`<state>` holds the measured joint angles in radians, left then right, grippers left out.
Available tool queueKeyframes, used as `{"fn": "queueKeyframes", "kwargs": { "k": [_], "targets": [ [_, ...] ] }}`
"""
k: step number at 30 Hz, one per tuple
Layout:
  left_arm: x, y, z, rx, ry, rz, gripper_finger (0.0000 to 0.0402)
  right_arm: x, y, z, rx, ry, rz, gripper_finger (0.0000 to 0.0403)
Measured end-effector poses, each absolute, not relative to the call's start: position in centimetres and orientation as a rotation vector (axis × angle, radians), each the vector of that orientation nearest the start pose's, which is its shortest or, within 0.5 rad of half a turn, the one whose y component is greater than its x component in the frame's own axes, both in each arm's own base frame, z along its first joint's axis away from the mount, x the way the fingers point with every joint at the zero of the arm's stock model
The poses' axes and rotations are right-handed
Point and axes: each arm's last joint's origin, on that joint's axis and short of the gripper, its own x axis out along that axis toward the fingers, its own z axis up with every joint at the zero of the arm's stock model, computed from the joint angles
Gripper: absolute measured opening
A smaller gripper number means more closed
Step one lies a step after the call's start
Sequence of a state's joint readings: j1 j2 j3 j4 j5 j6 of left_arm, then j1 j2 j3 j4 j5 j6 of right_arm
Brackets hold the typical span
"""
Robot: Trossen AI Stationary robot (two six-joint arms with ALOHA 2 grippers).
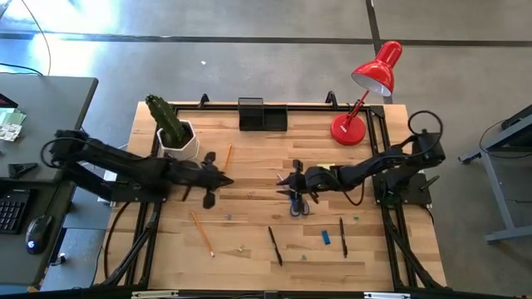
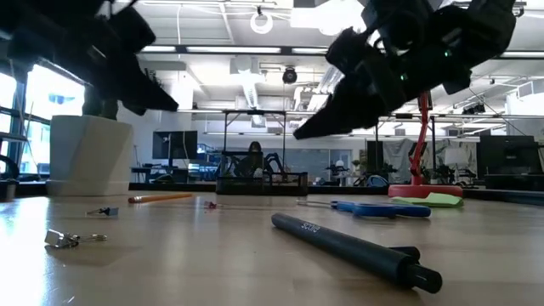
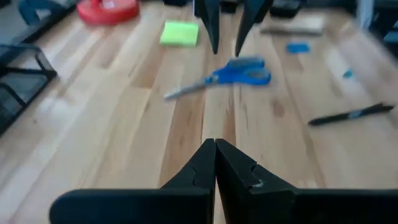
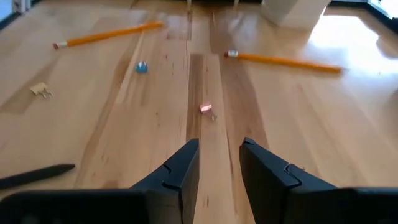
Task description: Pick and place office supplies into organizer
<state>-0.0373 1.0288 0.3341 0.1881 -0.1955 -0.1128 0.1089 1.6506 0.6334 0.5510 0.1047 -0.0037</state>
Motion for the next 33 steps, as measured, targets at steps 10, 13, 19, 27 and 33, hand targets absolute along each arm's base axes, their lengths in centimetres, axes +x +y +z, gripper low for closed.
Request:
{"fn": "queueKeyframes", "kwargs": {
  "k": [10,13,19,27,33],
  "targets": [
    [26.2,-0.6,14.7,-0.042,0.721,0.14,0.0039,30.3,4.4,14.0,-0.039,0.501,0.042,0.011],
    [27.3,-0.7,14.0,-0.074,0.791,0.164,0.008,30.1,4.7,13.7,-0.025,0.54,0.03,0.011],
    [28.5,-0.7,13.5,-0.135,0.828,0.193,0.0145,29.8,5.1,13.4,-0.031,0.575,-0.026,0.011],
    [28.2,-0.4,13.0,-0.199,0.848,0.341,0.0174,29.7,5.2,13.3,-0.006,0.577,-0.082,0.011],
    [28.2,-0.4,13.0,-0.257,0.829,0.385,0.0164,29.7,5.1,13.3,-0.018,0.575,-0.112,0.011]
  ]
}}
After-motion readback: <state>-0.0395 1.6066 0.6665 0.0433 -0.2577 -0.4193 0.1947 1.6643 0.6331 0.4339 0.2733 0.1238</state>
